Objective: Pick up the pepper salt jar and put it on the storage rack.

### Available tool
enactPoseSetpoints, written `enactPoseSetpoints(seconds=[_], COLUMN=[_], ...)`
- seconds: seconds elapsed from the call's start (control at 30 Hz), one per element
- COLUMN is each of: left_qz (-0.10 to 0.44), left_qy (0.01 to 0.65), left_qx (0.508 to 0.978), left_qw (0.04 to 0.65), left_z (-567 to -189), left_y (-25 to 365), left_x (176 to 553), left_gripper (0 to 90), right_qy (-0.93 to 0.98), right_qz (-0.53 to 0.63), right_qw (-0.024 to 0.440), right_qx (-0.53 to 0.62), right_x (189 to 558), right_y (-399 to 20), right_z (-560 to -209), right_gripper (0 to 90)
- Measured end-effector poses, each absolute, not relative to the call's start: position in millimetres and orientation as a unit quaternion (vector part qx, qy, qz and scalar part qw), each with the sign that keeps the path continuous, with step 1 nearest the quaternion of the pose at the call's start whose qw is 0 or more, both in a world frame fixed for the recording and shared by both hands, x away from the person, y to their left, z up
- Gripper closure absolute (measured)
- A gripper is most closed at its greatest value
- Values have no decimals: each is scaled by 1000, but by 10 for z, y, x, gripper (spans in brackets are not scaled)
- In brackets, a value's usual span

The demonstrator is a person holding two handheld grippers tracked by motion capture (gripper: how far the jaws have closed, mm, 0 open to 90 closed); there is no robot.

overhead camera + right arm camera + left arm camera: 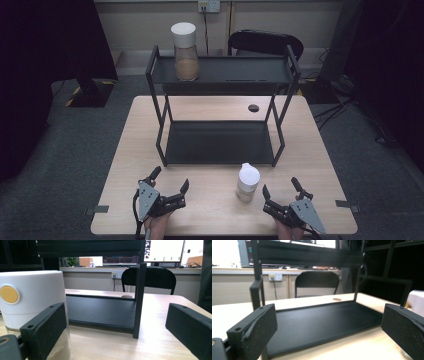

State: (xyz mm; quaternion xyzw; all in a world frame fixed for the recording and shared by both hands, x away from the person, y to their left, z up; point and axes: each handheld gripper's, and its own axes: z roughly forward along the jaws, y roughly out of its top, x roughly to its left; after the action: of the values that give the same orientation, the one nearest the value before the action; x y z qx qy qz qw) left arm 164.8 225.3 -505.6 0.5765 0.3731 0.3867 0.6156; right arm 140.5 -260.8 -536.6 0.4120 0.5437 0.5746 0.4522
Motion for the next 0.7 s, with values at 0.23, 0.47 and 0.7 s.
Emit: enactPoseSetpoints(seconds=[0.23, 0.47, 0.7], left_qz=[388, 393, 409], left_qy=[377, 379, 381], left_qx=[583, 578, 571], left_qw=[606, 606, 602], left_z=[-5236, -5332, -5359], left_y=[2272, 2282, 2238], left_x=[1604, 1567, 1541], left_gripper=[6, 0, 0], right_qy=[546, 542, 543], right_qz=[574, 572, 573], right_qw=[450, 455, 454], right_qx=[413, 415, 413], right_x=[1410, 1400, 1400], right_y=[-2613, -2592, -2598], right_z=[-5356, -5366, -5367], right_gripper=[22, 22, 22])
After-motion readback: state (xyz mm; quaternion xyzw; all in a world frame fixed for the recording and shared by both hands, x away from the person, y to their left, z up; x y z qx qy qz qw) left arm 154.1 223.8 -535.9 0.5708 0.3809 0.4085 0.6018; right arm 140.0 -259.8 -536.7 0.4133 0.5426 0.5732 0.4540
